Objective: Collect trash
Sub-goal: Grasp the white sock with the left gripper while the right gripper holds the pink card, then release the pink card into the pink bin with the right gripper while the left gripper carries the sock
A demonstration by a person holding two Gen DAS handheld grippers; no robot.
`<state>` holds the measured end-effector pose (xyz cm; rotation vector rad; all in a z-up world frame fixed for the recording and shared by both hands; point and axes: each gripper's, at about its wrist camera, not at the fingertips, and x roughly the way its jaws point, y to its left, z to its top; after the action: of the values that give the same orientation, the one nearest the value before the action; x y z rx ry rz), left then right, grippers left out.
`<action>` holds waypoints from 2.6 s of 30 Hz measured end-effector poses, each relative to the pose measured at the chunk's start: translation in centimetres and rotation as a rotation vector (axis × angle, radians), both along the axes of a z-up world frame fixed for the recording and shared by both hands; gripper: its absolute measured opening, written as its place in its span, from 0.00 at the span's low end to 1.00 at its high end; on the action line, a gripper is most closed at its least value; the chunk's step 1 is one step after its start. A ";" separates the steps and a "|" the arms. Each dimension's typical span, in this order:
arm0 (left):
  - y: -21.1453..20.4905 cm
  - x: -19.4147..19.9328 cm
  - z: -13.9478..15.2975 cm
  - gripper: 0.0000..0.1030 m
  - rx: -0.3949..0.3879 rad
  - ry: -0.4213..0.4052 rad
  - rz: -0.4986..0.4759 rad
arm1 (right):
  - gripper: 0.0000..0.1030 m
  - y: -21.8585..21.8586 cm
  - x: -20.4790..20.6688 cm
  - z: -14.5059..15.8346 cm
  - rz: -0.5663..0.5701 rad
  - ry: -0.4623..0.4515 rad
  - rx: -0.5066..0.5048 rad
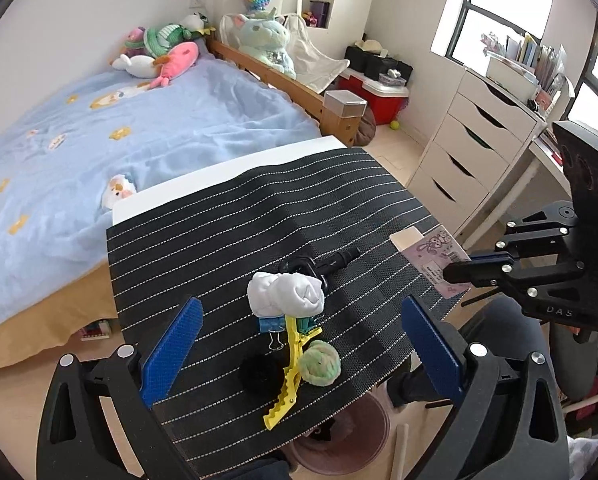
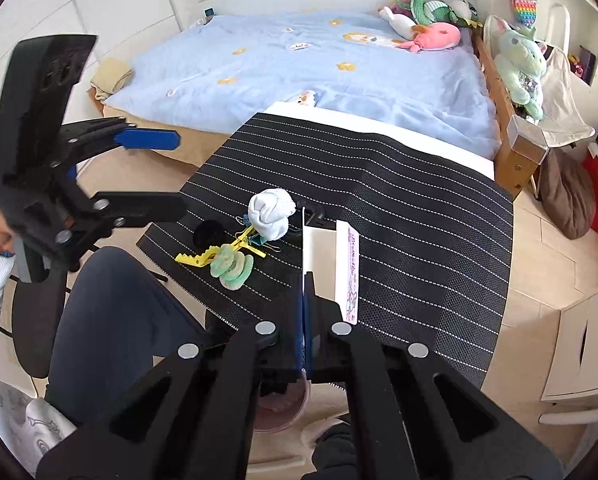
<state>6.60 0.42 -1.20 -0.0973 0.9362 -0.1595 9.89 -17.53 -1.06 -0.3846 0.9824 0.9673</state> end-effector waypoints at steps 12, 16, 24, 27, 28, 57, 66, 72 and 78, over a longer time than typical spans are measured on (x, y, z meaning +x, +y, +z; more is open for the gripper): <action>0.5 4.7 -4.4 0.93 -0.034 0.151 0.006 | 0.00 -0.8 0.2 0.3 -0.024 -0.003 0.000; 0.4 5.5 -5.7 0.92 -0.040 0.187 0.009 | 0.00 -1.0 0.3 0.1 -0.028 0.003 -0.001; 0.3 6.3 -7.0 0.70 -0.043 0.220 0.011 | 0.00 -1.1 0.5 -0.2 -0.031 0.012 0.002; 0.3 6.3 -7.2 0.56 -0.046 0.228 0.010 | 0.00 -1.1 0.5 -0.2 -0.032 0.013 0.003; 0.4 6.3 -7.2 0.50 -0.048 0.230 0.009 | 0.00 -1.1 0.5 -0.2 -0.032 0.012 0.003; -1.0 -0.7 1.0 0.33 0.054 -0.043 0.035 | 0.00 -1.3 -2.1 2.1 -0.020 -0.064 0.049; -3.3 -5.7 2.5 0.33 0.072 -0.103 0.021 | 0.00 -2.2 -5.0 4.2 0.016 -0.096 0.087; -4.4 -9.2 3.4 0.33 0.070 -0.137 0.020 | 0.00 -2.5 -7.9 4.7 0.054 -0.096 0.097; -4.9 -11.5 3.1 0.33 0.044 -0.132 0.010 | 0.00 -2.8 -10.2 3.8 0.087 -0.060 0.087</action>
<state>-4.86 -4.51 1.94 -0.0501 0.8072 -0.1349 -0.35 -20.32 2.78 -0.3835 0.8721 1.0679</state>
